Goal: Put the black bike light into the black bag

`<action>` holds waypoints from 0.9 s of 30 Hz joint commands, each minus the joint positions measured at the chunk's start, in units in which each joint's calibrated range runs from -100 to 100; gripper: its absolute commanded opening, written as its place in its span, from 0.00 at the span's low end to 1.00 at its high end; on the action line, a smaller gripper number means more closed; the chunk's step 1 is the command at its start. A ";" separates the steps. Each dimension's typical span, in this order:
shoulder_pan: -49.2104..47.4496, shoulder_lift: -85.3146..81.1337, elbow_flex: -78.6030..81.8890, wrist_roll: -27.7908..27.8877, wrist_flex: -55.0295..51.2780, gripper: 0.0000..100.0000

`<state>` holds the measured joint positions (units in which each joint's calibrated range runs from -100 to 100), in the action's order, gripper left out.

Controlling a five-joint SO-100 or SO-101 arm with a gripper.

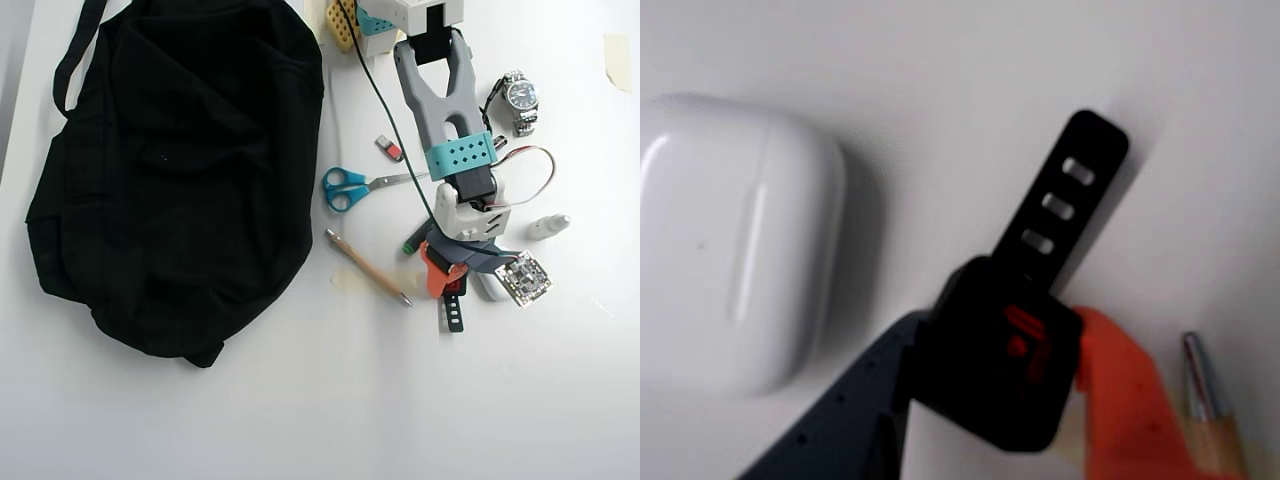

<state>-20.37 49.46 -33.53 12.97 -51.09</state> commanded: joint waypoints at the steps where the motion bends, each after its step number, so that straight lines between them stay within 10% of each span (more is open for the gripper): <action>1: -0.80 -3.40 -6.99 0.14 -4.12 0.02; 15: 6.60 -18.84 -35.47 1.40 -34.44 0.02; 27: 20.82 -18.84 -42.84 1.03 -38.66 0.03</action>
<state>-2.97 32.94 -74.57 13.89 -91.56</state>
